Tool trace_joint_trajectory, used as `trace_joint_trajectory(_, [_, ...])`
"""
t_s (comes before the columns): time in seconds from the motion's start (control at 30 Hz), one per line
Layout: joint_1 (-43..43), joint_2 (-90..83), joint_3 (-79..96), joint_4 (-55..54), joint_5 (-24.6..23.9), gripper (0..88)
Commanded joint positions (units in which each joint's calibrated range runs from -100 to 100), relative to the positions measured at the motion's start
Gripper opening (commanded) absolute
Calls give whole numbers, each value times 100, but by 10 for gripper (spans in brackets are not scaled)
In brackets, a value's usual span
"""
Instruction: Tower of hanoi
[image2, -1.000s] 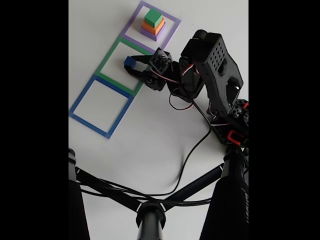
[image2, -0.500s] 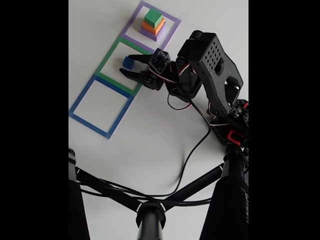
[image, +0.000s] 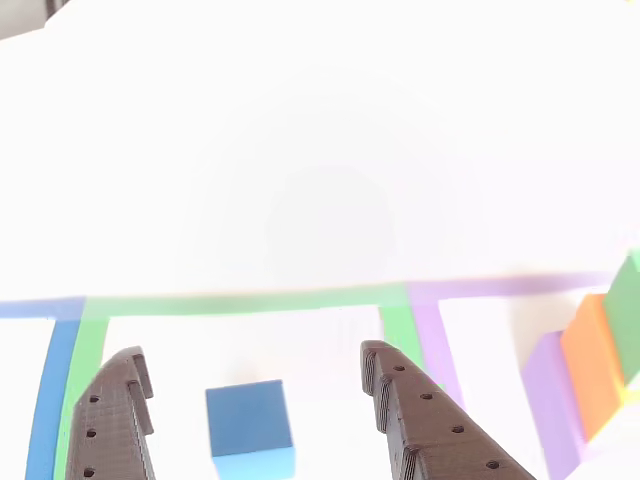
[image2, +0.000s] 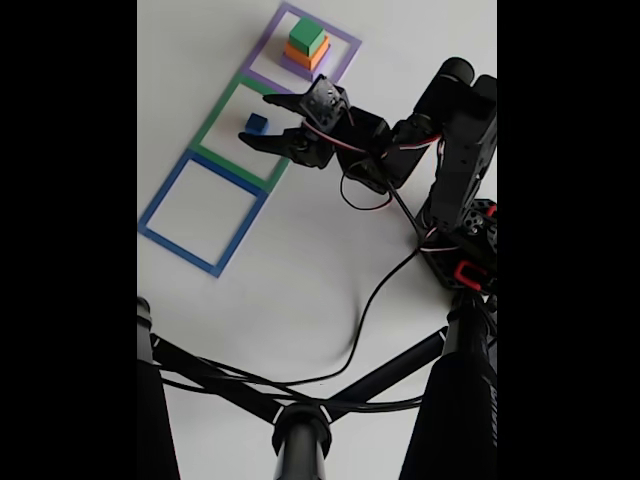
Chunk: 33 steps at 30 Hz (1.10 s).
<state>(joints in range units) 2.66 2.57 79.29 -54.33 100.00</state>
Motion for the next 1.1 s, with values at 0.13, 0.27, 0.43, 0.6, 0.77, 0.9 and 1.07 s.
trace_joint_trajectory(0.13, [328,-3976,108,3806,0,91])
trace_joint_trajectory(0.27, [453,-5389,-229,5944,0,20])
trace_joint_trajectory(0.43, [750,-6269,-1665,8931,0,2])
trace_joint_trajectory(0.6, [1067,-6341,-3756,11539,0,2])
trace_joint_trajectory(0.77, [1393,-6091,-5820,13587,0,2])
trace_joint_trajectory(0.9, [1757,-5800,-7029,14575,0,6])
trace_joint_trajectory(1.07, [2179,-5647,-7474,14923,0,38])
